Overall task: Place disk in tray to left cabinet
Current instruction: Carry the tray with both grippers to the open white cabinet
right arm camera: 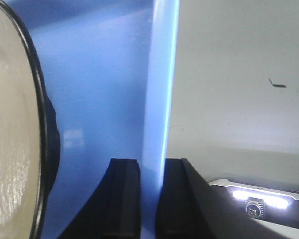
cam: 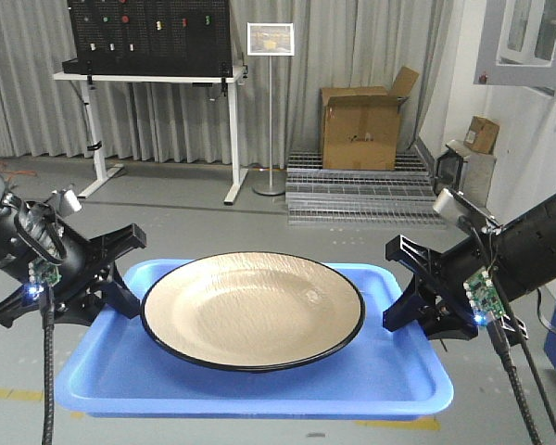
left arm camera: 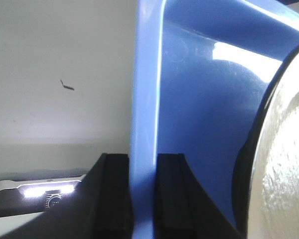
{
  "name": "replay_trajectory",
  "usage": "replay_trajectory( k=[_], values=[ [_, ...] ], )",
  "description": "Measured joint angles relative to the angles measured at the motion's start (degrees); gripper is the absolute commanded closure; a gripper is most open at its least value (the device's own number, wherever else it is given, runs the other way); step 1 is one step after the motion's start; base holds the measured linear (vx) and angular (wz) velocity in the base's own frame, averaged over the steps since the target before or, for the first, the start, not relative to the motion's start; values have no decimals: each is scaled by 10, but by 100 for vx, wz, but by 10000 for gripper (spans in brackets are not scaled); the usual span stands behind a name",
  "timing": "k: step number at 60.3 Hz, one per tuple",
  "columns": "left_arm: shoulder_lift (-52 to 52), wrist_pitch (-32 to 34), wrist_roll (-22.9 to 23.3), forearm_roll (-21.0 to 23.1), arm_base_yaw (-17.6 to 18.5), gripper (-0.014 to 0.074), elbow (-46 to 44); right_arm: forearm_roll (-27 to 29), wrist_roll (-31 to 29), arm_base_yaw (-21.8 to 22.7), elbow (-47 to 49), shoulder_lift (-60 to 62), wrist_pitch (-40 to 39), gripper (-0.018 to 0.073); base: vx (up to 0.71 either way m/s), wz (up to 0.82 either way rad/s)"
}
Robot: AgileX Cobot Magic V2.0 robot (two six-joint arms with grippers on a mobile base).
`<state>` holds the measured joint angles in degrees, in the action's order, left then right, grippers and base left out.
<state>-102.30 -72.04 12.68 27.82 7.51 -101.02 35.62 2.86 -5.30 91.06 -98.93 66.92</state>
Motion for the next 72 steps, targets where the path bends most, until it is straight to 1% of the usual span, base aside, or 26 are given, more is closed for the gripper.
replay_trajectory(
  k=[36, 72],
  values=[
    [0, 0, 0, 1, 0, 596, 0, -1, 0, 0, 0, 0, 1, 564, 69, -6],
    [0, 0, 2, 1, 0, 596, 0, -1, 0, 0, 0, 0, 8, 564, 68, 4]
  ],
)
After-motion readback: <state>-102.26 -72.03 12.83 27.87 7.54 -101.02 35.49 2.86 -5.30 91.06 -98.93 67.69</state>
